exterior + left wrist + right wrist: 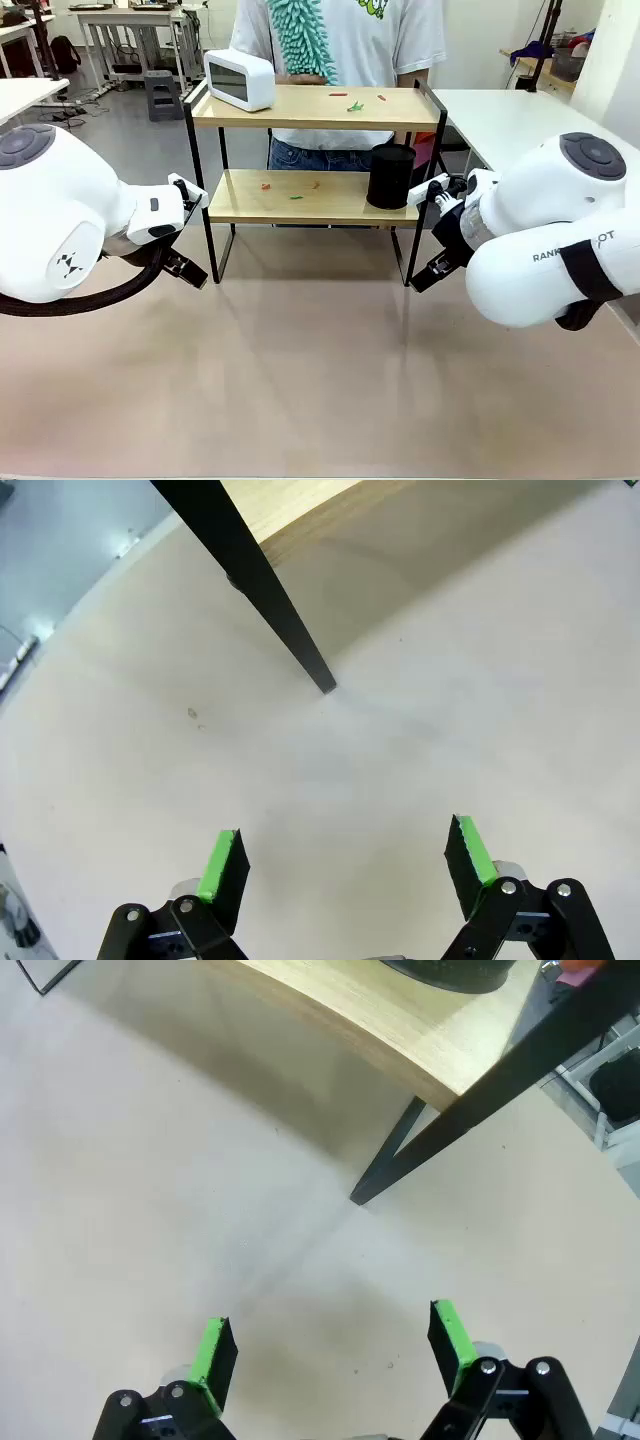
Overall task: Clean the shelf.
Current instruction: Pick up the Duster from the human.
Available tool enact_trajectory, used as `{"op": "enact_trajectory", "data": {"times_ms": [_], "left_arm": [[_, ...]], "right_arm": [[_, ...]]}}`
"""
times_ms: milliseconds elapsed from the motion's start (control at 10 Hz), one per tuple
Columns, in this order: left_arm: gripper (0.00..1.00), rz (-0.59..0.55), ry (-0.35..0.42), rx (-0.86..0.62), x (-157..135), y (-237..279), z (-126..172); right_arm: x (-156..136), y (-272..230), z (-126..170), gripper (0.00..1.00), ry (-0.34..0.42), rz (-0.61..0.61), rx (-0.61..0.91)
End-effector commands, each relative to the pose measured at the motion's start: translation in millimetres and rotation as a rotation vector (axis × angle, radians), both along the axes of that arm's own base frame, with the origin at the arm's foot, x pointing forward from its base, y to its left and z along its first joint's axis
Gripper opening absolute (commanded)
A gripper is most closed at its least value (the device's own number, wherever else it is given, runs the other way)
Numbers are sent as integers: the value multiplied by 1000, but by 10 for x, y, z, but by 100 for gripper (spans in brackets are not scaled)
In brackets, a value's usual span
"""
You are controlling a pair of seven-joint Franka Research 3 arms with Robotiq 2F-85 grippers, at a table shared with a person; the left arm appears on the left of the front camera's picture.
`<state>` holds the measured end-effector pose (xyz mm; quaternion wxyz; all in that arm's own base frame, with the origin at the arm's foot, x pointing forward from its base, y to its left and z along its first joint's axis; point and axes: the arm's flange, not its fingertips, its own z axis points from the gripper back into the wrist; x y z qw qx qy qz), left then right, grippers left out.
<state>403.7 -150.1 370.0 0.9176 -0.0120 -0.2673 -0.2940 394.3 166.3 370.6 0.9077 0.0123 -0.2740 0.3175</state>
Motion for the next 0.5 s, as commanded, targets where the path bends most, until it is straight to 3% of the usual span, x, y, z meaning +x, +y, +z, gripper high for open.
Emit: {"op": "enact_trajectory", "data": {"times_ms": [0,400], "left_arm": [[100,0,0,0,0,-1,1],[100,0,0,0,0,-1,1]], "right_arm": [[0,0,0,100,0,0,0],[0,0,0,100,0,0,0]]}}
